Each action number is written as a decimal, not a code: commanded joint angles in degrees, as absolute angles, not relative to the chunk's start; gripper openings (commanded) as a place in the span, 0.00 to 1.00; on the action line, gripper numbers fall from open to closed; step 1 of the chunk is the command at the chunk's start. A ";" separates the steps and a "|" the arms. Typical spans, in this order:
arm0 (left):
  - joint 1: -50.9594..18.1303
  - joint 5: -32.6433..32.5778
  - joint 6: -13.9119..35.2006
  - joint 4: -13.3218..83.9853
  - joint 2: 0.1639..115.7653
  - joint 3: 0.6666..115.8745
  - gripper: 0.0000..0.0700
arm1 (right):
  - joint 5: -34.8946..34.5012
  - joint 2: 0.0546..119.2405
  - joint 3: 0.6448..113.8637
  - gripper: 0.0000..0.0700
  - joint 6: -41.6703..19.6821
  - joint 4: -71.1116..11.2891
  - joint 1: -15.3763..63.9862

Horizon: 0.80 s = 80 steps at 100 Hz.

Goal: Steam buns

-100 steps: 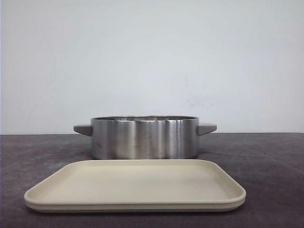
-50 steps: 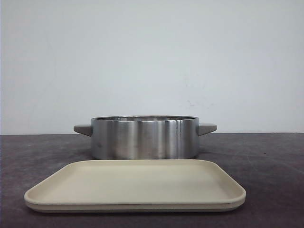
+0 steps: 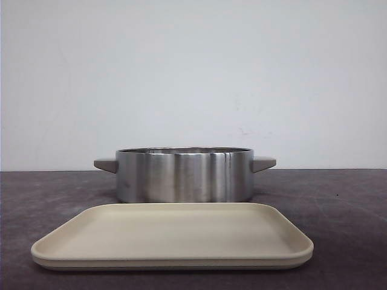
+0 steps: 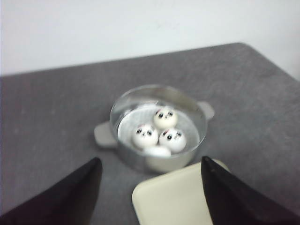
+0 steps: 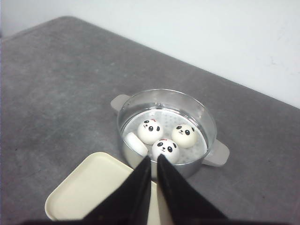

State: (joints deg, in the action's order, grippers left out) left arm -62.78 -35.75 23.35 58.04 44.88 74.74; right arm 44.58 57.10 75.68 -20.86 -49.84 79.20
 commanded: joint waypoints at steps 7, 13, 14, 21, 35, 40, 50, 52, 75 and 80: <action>-63.46 -36.32 25.08 56.62 41.80 70.50 0.55 | 44.03 57.63 75.22 0.02 -21.45 -46.72 80.16; -63.46 -36.32 24.58 55.64 40.14 68.42 0.55 | 43.38 57.60 74.74 0.02 -21.45 -45.76 80.16; -63.46 -36.29 24.53 55.46 39.86 68.14 0.55 | 43.31 57.60 74.61 0.02 -21.45 -45.54 80.16; -63.46 -36.29 24.49 54.57 38.00 66.46 0.54 | 43.35 57.63 74.13 0.02 -21.45 -44.95 80.16; -63.46 -36.32 24.45 54.35 35.66 65.56 0.23 | 43.48 57.65 74.02 0.02 -21.45 -44.77 80.12; -63.46 -36.32 24.03 54.33 34.98 65.56 0.16 | 43.51 57.65 74.02 0.02 -21.47 -44.45 80.12; -63.46 -36.32 23.31 54.37 34.02 65.56 0.04 | 43.48 57.63 74.02 0.02 -21.45 -43.55 80.14; -63.44 -36.32 23.29 54.39 33.87 65.56 0.01 | 43.48 57.63 74.02 0.02 -21.45 -43.29 80.14; -63.44 -36.29 23.40 54.39 33.56 65.56 0.00 | 43.44 57.63 74.02 0.02 -21.04 -40.91 80.14; -63.44 -36.25 23.53 54.41 33.56 65.56 0.00 | 43.44 57.63 74.02 0.02 -21.06 -40.56 80.16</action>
State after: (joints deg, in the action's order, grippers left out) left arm -62.78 -35.99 23.92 55.00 33.30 64.90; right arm 43.33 57.10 73.47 -20.86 -41.36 79.20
